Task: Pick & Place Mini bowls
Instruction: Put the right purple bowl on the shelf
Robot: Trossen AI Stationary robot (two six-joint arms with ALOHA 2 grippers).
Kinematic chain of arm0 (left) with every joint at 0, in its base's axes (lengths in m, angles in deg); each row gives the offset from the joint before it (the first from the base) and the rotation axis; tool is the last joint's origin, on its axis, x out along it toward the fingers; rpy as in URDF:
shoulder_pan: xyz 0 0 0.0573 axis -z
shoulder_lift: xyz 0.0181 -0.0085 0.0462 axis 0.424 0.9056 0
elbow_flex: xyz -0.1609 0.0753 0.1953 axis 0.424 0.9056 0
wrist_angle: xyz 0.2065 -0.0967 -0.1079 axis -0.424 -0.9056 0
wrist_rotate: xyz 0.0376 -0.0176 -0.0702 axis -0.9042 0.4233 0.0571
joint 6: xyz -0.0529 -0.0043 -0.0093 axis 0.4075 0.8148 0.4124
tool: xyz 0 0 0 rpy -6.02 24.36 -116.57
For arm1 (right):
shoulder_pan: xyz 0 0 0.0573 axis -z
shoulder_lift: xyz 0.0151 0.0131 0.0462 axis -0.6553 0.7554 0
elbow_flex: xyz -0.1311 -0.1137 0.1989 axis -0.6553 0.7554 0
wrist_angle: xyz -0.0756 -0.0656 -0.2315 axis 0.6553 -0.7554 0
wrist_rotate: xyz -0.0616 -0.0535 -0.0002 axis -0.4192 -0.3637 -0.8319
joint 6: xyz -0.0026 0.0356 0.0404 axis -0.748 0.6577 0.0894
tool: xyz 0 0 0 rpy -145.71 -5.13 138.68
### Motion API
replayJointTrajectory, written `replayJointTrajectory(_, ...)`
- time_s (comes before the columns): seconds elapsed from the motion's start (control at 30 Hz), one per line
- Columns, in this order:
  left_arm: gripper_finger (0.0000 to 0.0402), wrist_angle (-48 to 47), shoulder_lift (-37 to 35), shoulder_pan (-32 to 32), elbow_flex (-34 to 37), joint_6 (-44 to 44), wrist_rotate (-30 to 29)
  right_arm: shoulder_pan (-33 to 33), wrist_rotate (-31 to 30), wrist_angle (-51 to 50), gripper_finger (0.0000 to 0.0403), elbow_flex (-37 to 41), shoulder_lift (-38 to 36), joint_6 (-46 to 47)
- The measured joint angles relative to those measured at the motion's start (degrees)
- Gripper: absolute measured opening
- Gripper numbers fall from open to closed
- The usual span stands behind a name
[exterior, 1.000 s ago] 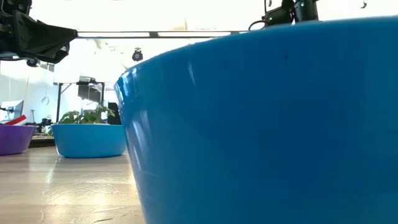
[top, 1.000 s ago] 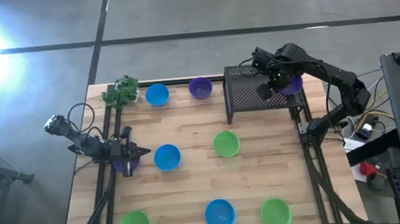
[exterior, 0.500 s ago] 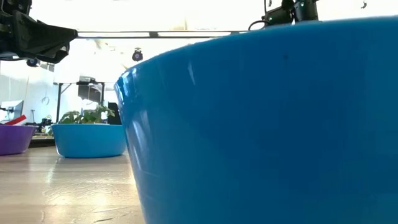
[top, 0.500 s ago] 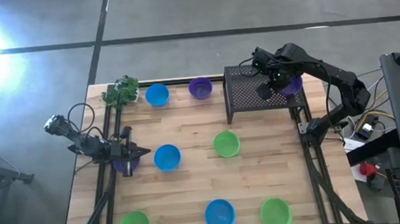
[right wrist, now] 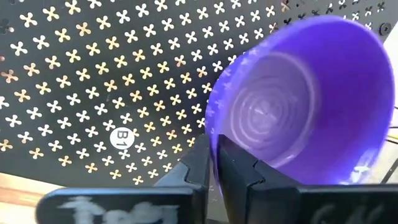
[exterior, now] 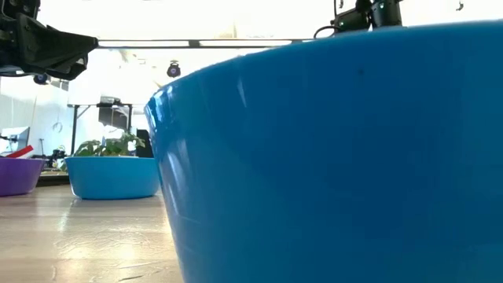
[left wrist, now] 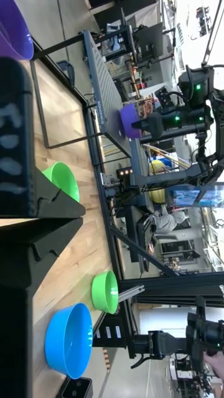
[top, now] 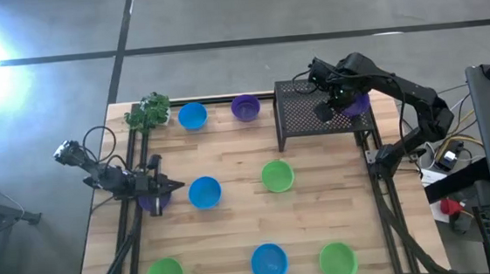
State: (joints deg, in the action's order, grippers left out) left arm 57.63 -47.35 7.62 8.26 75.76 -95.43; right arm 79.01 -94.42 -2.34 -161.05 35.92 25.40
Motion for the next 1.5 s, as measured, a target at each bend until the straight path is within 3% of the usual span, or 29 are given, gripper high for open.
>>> replayJointTrajectory(0.23, 0.0, -0.01, 0.0, -0.02, 0.01, -0.01, -0.02, -0.02, 0.02, 0.36, 0.0079, 0.0, 0.0, 0.0)
replayJointTrajectory(0.47, 0.0, -0.01, -0.02, -0.01, 0.02, 0.0, -0.02, -0.02, 0.28, 0.5, 0.0098, -0.2, 0.0, -0.63)
replayJointTrajectory(1.03, 0.0, -0.02, 0.0, -0.02, 0.0, 0.0, -0.02, -0.04, 0.83, 0.44, 0.0074, -5.4, 0.0, -0.79)
replayJointTrajectory(1.2, 0.0, -0.02, 0.0, 0.0, 0.02, 0.0, 0.0, -0.27, 6.13, 0.42, 0.0067, -6.01, -0.04, -0.53)
replayJointTrajectory(1.5, 0.0, 0.0, -0.02, 0.0, 0.0, -0.02, 0.0, -5.7, 8.44, -1.11, 0.0041, -5.97, -0.54, -0.17)
